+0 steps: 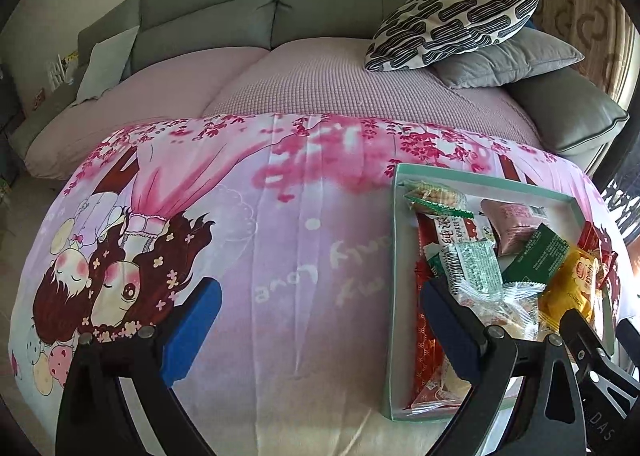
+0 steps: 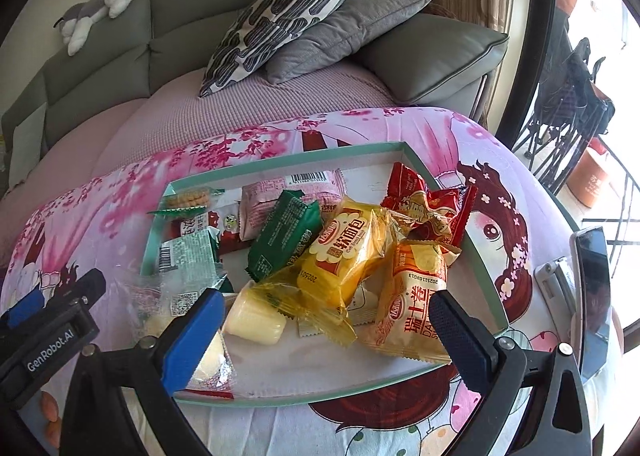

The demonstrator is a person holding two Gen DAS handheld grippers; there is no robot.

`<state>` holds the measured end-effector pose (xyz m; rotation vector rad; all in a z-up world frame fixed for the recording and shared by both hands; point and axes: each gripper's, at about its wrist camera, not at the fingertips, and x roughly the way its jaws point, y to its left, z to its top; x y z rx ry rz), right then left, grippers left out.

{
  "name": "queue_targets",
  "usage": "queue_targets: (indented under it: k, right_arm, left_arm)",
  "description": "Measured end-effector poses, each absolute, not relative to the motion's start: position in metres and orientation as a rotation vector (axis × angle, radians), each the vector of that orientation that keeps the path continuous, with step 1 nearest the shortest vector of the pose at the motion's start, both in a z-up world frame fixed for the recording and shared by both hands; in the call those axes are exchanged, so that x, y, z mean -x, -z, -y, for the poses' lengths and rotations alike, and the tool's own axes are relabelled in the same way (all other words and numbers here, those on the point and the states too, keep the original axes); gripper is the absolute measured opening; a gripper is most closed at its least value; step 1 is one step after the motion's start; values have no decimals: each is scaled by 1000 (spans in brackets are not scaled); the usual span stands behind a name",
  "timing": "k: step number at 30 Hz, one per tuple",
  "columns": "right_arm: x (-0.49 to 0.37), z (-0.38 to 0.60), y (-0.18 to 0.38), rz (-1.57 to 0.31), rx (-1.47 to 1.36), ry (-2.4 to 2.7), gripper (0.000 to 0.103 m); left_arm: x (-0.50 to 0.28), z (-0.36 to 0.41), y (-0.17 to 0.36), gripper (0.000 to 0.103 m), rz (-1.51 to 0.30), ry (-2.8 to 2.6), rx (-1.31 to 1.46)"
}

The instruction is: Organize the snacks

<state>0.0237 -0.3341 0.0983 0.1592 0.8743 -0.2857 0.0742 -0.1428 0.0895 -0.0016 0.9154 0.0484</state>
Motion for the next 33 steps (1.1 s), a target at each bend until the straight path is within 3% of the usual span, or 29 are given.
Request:
queue_targets:
  k: [16, 33]
  right_arm:
    - [-19, 317, -104, -794, -160, 239, 103]
    - [10, 299, -87, -825, -180, 214, 103]
  left_arm:
    - [-64, 120, -78, 99, -975, -114, -28]
    - [-36, 94, -61, 100, -1032, -114, 23]
